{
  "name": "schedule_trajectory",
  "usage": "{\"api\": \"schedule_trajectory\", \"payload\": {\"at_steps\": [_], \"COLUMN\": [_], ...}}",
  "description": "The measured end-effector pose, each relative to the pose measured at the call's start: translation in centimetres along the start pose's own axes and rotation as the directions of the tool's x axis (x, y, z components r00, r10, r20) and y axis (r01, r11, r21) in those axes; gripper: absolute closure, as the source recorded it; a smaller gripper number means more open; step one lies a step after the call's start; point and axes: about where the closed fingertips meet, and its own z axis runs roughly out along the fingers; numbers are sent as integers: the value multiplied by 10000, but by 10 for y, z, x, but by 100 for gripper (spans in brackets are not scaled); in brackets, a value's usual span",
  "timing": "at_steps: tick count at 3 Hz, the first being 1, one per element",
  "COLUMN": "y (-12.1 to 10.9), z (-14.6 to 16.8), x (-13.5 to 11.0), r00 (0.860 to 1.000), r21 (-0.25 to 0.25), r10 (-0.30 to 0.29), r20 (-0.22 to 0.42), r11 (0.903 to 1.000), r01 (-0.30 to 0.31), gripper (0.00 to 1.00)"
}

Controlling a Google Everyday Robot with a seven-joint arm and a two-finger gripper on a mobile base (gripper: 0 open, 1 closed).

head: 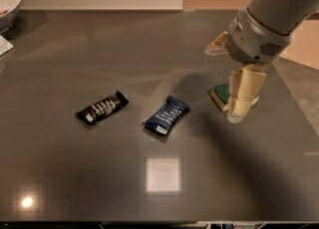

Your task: Pick rxbar blueberry

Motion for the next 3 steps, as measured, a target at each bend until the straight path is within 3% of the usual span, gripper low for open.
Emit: {"api": "schedule_trajectory", "payload": {"at_steps": [1,2,3], "y": [2,3,4], "z": [26,58,86], "x": [-28,-55,-70], "r00": [9926,9704,9463], "r21": [-386,-882,-1445], "r10": [-1155,-2357,-3191], "r20": [379,517,525], "r11": [9924,9669,9352], "r01": [1169,2396,3233], "gripper": [0,0,0]}}
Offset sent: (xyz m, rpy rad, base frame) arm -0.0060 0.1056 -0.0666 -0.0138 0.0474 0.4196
